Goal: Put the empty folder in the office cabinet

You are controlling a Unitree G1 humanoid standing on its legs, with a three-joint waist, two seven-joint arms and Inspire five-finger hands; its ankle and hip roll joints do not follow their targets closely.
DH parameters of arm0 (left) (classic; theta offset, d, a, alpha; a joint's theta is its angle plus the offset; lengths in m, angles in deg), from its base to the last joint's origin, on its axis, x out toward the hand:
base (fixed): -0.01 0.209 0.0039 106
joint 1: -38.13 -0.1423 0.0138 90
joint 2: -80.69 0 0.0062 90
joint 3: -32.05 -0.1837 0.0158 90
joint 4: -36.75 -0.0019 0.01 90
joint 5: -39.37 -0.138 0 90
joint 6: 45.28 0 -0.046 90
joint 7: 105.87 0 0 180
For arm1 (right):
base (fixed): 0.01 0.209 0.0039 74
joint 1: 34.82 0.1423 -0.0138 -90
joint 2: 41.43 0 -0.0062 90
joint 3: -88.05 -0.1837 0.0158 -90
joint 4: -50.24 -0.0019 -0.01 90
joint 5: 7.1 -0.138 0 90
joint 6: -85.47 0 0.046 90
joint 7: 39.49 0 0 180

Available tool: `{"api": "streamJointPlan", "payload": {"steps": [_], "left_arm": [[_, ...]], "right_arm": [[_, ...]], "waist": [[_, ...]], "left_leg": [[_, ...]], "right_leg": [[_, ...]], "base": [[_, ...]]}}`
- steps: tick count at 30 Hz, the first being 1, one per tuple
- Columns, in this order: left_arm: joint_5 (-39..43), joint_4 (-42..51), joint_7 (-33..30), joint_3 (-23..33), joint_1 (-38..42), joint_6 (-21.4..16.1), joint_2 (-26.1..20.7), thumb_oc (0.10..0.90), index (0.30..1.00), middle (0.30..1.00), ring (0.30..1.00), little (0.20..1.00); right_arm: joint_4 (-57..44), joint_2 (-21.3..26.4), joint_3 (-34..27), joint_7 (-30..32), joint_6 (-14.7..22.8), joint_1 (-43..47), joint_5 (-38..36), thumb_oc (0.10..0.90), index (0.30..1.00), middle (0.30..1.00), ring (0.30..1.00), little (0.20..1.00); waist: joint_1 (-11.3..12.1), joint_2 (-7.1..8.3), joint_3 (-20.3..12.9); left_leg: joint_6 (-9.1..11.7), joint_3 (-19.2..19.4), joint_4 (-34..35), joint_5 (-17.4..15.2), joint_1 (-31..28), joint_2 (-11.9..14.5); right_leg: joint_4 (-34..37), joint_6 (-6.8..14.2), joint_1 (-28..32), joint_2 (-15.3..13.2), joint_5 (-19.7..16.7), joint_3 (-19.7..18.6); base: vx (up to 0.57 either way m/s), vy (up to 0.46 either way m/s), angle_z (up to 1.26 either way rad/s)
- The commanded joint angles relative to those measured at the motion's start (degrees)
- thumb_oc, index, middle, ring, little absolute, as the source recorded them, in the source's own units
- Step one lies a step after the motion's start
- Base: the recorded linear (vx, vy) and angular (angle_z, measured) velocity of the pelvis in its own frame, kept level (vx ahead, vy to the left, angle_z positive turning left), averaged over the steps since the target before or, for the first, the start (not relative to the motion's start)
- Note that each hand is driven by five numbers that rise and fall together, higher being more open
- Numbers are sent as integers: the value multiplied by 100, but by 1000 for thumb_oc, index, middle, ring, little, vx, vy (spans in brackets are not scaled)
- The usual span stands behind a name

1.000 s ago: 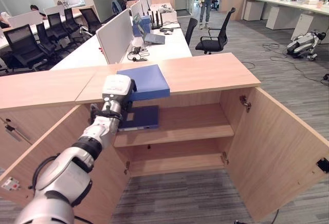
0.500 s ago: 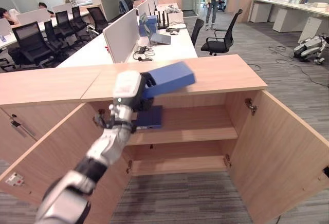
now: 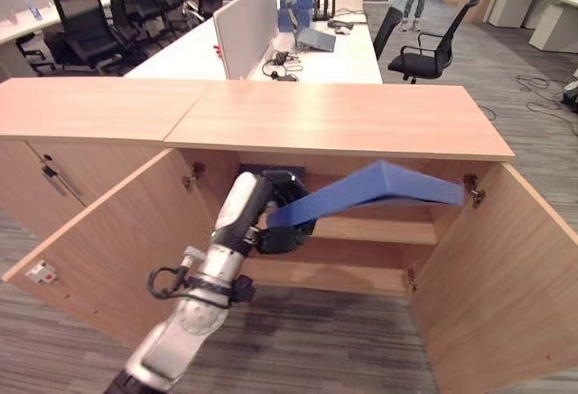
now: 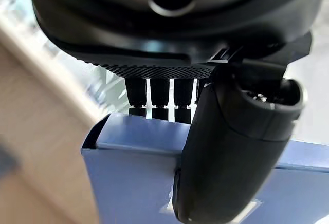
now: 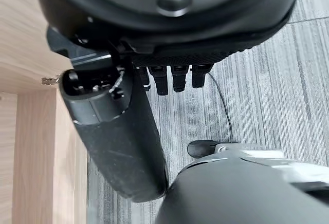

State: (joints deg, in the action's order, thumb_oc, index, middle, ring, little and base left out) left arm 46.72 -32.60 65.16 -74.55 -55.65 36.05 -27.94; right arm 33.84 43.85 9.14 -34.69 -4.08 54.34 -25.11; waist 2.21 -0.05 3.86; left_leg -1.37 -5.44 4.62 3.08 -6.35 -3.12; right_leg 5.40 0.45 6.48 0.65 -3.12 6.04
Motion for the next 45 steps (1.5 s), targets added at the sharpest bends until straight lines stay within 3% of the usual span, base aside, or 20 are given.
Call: {"api": "streamJointPlan", "payload": {"steps": [1, 3, 5, 6, 8, 9, 10, 11, 12, 14, 15, 17, 20, 31, 38, 42, 43, 44, 45], "left_arm": [[241, 380, 73, 646, 375, -532, 42, 400, 300, 300, 300, 300], [176, 279, 183, 611, 234, -487, -9, 400, 300, 300, 300, 300], [135, 105, 696, 771, -619, -278, -378, 400, 300, 300, 300, 300], [139, 113, 703, 779, -638, -274, -376, 400, 300, 300, 300, 300], [171, 26, 891, 1182, -1230, -149, -490, 400, 300, 300, 300, 300], [172, 29, 894, 1177, -1244, -148, -483, 400, 300, 300, 300, 300], [122, -185, 1061, 1313, -1504, -100, -400, 400, 300, 300, 300, 300], [120, -187, 1064, 1300, -1511, -101, -396, 400, 300, 300, 300, 300], [-323, -207, 985, 1436, -1653, -136, -413, 400, 300, 300, 300, 300], [-324, -206, 985, 1432, -1656, -136, -412, 400, 300, 300, 300, 300], [-556, -109, 887, 1533, -1734, -203, -370, 400, 300, 300, 300, 300], [-729, -25, 830, 1546, -1740, -227, -341, 400, 300, 300, 300, 300], [-833, 74, 851, 1518, -1746, -249, -379, 400, 300, 300, 300, 300], [-1080, 107, 878, 1229, -1410, -450, -639, 400, 300, 300, 300, 300], [-499, 320, 1048, 737, -870, -449, -749, 400, 300, 300, 300, 300], [-127, 424, 1087, 453, -506, -462, -665, 400, 300, 300, 300, 300], [114, 467, 1135, 345, -404, -448, -576, 400, 300, 300, 300, 300], [206, 496, 1140, 307, -362, -443, -537, 400, 300, 300, 300, 300], [252, 504, 1123, 280, -345, -434, -505, 400, 300, 300, 300, 300]], "right_arm": [[-366, -113, 500, -180, 97, 179, 487, 800, 900, 900, 900, 900], [-614, -49, 597, -158, 139, 220, 632, 800, 900, 900, 900, 900], [-1941, 401, 781, -26, 249, 411, 1205, 800, 900, 900, 900, 900], [-1959, 406, 788, -26, 236, 394, 1208, 800, 900, 900, 900, 900], [-4127, 1012, 675, -15, 205, 243, 1727, 800, 900, 900, 900, 900], [-4175, 1027, 670, -23, 175, 204, 1734, 800, 900, 900, 900, 900], [-5120, 1535, 326, -12, 246, -222, 2242, 800, 900, 900, 900, 900], [-5158, 1546, 313, -21, 226, -260, 2248, 800, 900, 900, 900, 900], [-5796, 1858, 105, 68, 245, -461, 2937, 800, 900, 900, 900, 900], [-5806, 1860, 101, 65, 241, -472, 2938, 800, 900, 900, 900, 900], [-6351, 2097, -100, 166, 274, -590, 3528, 800, 900, 900, 900, 900], [-6756, 2209, -195, 221, 334, -655, 3869, 800, 900, 900, 900, 900], [-7298, 2297, -189, 80, 469, -723, 3914, 800, 900, 900, 900, 900], [-7913, 2626, 816, -844, 928, -110, 3240, 800, 900, 900, 900, 900], [-7843, 2296, 1446, -691, 843, 859, 3149, 800, 900, 900, 900, 900], [-7415, 1944, 1855, -781, 752, 1143, 2715, 800, 900, 900, 900, 900], [-7102, 1673, 2021, -819, 689, 1210, 2365, 538, 507, 507, 507, 507], [-6920, 1505, 2105, -824, 676, 1246, 2161, 400, 300, 300, 300, 300], [-6819, 1386, 2159, -823, 662, 1236, 2034, 400, 300, 300, 300, 300]], "waist": [[52, 194, -128], [68, 204, -123], [144, 169, -57], [137, 165, -70], [143, 178, -2], [142, 168, -21], [95, 183, 28], [100, 172, 10], [97, 188, -11], [100, 184, -8], [81, 203, -39], [63, 209, -36], [47, 220, -33], [116, 235, -74], [147, 200, -111], [169, 197, -130], [179, 194, -129], [185, 197, -126], [188, 196, -126]], "left_leg": [[144, -288, 38, -519, 83, -43], [142, -294, 38, -453, 134, -51], [121, -317, 38, -437, 165, -47], [121, -323, 38, -492, 138, -41], [110, -303, 38, -438, 187, -24], [109, -310, 38, -495, 161, -17], [102, -274, 38, -444, 205, -16], [101, -282, 38, -505, 176, -9], [82, -276, 38, -530, 170, -10], [81, -277, 38, -540, 158, -8], [63, -280, 38, -567, 138, -14], [55, -272, 38, -529, 141, -23], [55, -260, 38, -525, 141, -12], [103, -281, 38, -556, 126, 9], [106, -274, 38, -473, 165, 7], [112, -282, 38, -469, 150, -5], [111, -289, 38, -465, 144, -8], [110, -292, 38, -466, 138, -12], [110, -295, 38, -467, 137, -16]], "right_leg": [[-40, 599, 250, -255, 264, 102], [-40, 598, 205, -263, 215, 110], [-40, 615, 168, -263, 206, 150], [-40, 618, 195, -256, 250, 149], [-40, 611, 141, -267, 213, 155], [-40, 614, 167, -260, 258, 153], [-40, 623, 120, -270, 212, 161], [-40, 626, 148, -262, 259, 158], [-40, 632, 164, -273, 268, 175], [-40, 632, 176, -271, 275, 175], [-40, 636, 189, -283, 285, 189], [-40, 631, 184, -294, 258, 205], [-40, 625, 184, -294, 263, 211], [-40, 616, 194, -301, 326, 256], [-40, 590, 170, -320, 267, 254], [-40, 583, 173, -324, 262, 258], [-40, 577, 179, -323, 263, 250], [-40, 575, 182, -324, 263, 246], [-40, 573, 184, -324, 265, 243]], "base": [[-8, -3, 6], [-38, -2, 2], [-17, 3, 1], [1, 7, -6], [0, 0, 0], [-33, 4, 0], [14, -3, 4], [0, 0, 0], [50, -4, 7], [11, 3, 2], [0, 0, 0], [0, 0, 0], [1, -2, -1], [-3, -2, -2], [-8, 1, 3], [0, 0, 0], [0, 0, 0], [0, 0, 0], [0, 0, 0]]}}
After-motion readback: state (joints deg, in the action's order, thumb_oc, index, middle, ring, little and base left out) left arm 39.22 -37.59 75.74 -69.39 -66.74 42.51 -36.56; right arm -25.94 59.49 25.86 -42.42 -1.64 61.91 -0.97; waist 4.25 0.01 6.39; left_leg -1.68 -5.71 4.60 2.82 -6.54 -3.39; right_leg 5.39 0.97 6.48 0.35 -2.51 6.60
